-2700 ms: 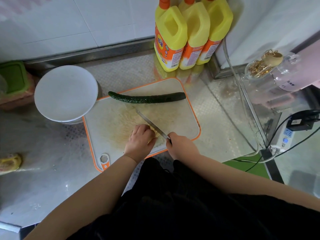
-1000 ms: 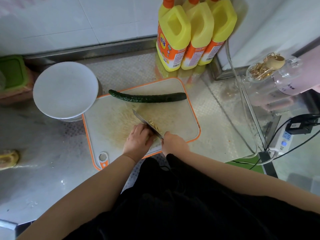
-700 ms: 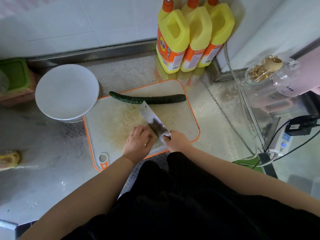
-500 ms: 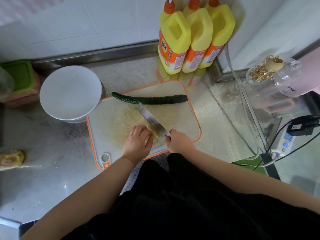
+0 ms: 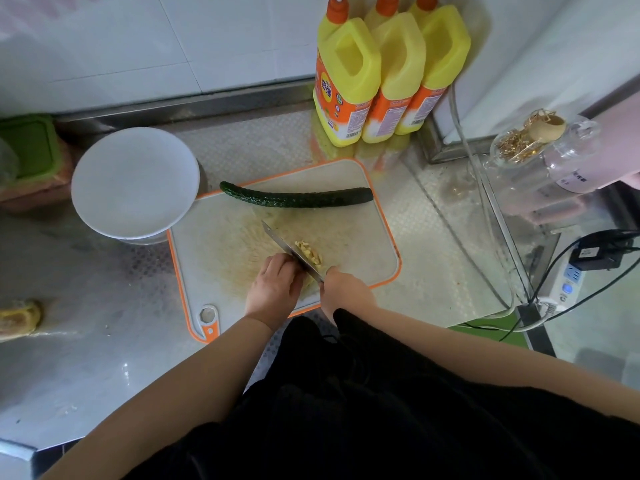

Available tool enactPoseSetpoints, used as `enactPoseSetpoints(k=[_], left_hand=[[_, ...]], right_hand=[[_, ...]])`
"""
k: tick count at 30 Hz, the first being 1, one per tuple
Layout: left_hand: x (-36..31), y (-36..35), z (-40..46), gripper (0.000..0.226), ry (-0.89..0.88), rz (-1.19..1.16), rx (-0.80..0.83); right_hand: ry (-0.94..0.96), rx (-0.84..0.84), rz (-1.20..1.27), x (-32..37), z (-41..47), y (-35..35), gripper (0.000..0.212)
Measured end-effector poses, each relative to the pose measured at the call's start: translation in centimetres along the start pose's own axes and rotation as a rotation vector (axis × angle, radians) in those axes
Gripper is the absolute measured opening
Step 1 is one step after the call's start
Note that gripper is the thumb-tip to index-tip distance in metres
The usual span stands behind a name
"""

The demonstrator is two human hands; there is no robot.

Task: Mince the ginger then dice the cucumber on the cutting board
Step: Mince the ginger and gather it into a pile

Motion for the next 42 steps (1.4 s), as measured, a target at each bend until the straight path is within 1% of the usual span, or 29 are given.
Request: enactPoseSetpoints(k=[2, 7, 10, 15, 19, 23, 25, 32, 35, 39, 42], left_hand=[[-0.1, 0.0, -0.1, 0.026, 0.005, -0.003, -0.006], [-0.2, 0.1, -0.2, 0.027, 0.011, 0.012, 0.011], [-0.4, 0.2, -0.2, 0.028, -0.001, 0.033, 0.026], [-0.5, 0.6, -0.1, 0.025, -0.071, 0.09, 0.042], [-0.1, 0.8, 0.2, 0.024, -0.088, 0.092, 0.045], [-0.4, 1.2, 0.1, 0.024, -0.082, 0.074, 0.021], [-0.4, 1.5, 0.0, 0.022, -0.092, 0.065, -0.002], [0.1, 1.0, -0.2, 0.025, -0.063, 0.057, 0.008], [0.3, 0.8, -0.2, 0.023, -0.049, 0.041, 0.013], [0.5, 0.5, -0.3, 0.023, -0.053, 0.025, 0.014], [0.5, 0.7, -0.3, 0.023, -0.058, 0.016, 0.011]], right_hand=[[-0.009, 0.009, 0.014, -0.1, 0.2, -0.3, 0.032], [-0.021, -0.009, 0.026, -0.3, 0.5, -0.6, 0.024], [0.023, -0.014, 0.055, -0.3, 0.7, 0.2, 0.031], [0.073, 0.056, 0.143, -1.2, 1.6, 1.6, 0.041], [0.068, 0.056, 0.138, -1.6, 1.0, 1.6, 0.039], [0.093, -0.045, 0.087, -1.8, -0.3, 1.8, 0.034], [0.064, -0.058, 0.036, -1.6, -0.9, 1.1, 0.032], [-0.004, 0.03, 0.0, -0.7, -0.9, -0.1, 0.025], [-0.017, 0.033, -0.012, -0.4, -0.6, -0.6, 0.02], [-0.033, 0.05, 0.015, -0.2, -0.1, -0.9, 0.024], [-0.031, 0.024, 0.03, -0.2, 0.2, -1.2, 0.022]])
Point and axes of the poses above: each hand's wrist, its own z-axis towards the middle knuckle, its own y-axis out of the back of the hand, x = y × z, the point moved 3 cm from there along z, towards the middle knuckle, and after that the axes turned 9 degrees about x, right-handed, at the moved point
